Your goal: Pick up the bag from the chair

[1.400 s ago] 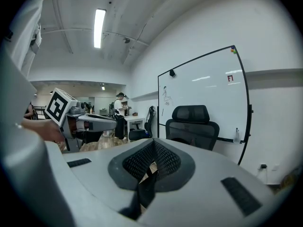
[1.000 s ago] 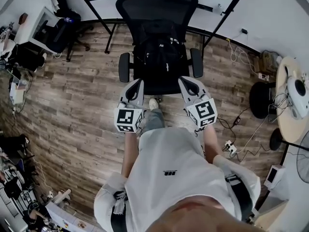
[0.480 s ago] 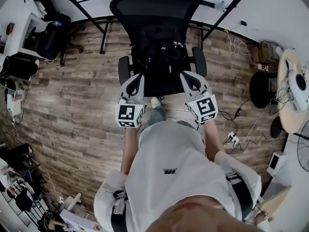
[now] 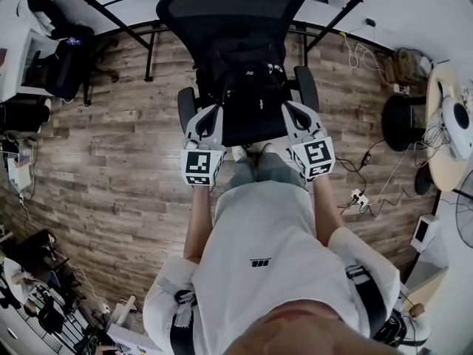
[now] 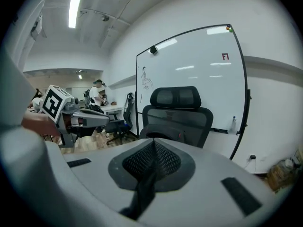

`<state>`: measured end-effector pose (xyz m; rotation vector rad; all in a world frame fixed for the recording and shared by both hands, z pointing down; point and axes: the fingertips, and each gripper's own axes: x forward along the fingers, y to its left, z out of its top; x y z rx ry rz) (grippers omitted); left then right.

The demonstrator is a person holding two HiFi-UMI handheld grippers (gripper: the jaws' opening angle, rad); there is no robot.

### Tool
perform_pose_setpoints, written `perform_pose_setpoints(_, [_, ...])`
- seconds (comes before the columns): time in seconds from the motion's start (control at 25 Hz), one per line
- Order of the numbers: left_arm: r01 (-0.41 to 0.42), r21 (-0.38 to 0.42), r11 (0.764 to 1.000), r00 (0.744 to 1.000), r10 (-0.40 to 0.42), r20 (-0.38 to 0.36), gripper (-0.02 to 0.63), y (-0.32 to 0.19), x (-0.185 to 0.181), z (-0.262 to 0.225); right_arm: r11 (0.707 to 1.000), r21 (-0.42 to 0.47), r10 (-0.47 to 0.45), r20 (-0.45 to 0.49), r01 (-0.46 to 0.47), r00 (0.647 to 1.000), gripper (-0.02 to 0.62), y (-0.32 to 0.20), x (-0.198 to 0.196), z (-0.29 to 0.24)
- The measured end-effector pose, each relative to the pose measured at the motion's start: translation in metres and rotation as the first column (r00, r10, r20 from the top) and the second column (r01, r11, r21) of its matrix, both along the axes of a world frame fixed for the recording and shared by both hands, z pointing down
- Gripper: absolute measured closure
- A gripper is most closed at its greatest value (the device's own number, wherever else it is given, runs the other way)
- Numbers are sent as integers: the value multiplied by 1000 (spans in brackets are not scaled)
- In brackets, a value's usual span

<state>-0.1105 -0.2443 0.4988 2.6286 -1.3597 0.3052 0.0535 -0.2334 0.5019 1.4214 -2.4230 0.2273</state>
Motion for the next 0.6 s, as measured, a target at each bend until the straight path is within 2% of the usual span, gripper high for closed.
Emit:
perform_pose_setpoints(0.32, [18,-65,998,998,-13,69,595,-36,10,40,998,-56,9,-39,-11,999,600,-41,26,35])
perform_pose_setpoints(0.6, [60,-116,991,992,-47,115,595,-65,12,67,992,-121,-35,-74,26,997,596,-74,32,73])
